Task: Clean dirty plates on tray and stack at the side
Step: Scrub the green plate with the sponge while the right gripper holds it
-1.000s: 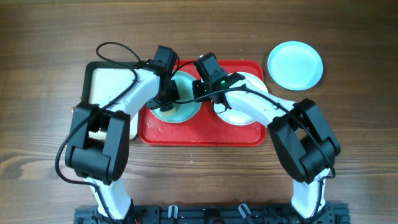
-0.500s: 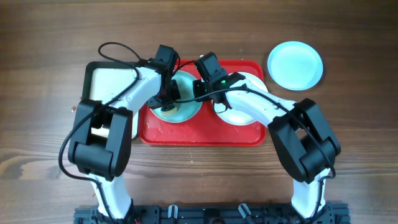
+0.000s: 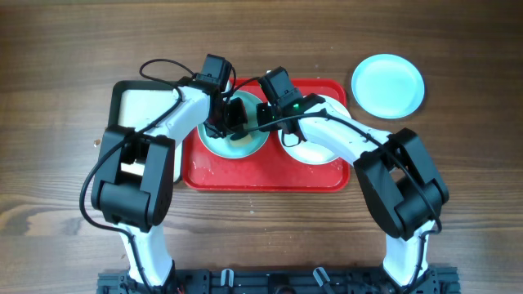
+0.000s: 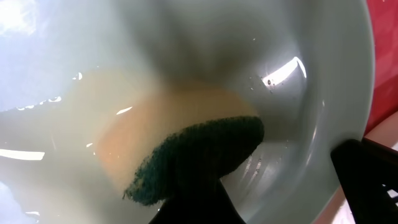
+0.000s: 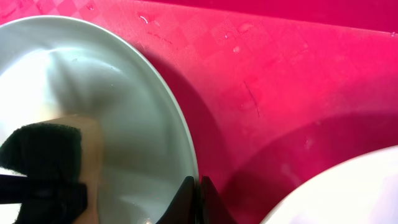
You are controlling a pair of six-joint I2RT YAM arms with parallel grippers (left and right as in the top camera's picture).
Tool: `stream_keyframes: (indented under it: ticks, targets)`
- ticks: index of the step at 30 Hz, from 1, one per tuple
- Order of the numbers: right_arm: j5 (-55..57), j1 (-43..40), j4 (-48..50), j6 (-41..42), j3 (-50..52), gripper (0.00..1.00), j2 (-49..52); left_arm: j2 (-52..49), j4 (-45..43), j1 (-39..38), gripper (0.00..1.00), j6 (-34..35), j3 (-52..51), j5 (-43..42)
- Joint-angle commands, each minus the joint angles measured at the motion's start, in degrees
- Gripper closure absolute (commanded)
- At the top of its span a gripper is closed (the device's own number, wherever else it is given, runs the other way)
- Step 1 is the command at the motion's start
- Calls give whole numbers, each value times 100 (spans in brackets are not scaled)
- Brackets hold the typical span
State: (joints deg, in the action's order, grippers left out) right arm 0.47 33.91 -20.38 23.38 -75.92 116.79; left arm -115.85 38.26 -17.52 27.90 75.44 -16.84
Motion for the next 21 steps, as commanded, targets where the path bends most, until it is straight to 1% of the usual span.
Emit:
stream_keyframes:
  ticks: [1, 6, 10, 12, 14, 16, 21]
  targets:
    - [-240, 94, 24, 68, -48, 96, 109, 151, -17, -33, 96, -114, -236, -197]
    - [-240, 92, 24, 68, -48, 96, 109, 1161, 52, 125, 96, -109, -236, 472]
    - [-240, 92, 24, 66, -48, 96, 109, 1744, 433, 273, 95, 4, -236, 1049]
    - [-240, 92, 24, 66, -48, 96, 109, 1860, 691, 341, 95, 7, -236, 1292]
    - [-240, 92, 24, 66, -48, 96, 109, 1869, 1014, 417, 95, 227, -236, 1683]
    - [-240, 92, 24, 68, -48, 96, 109, 1856, 1241, 468, 96, 291, -236, 1939]
    - [-240, 92, 24, 68, -48, 96, 109, 1856, 1351, 479, 95, 306, -238, 1952]
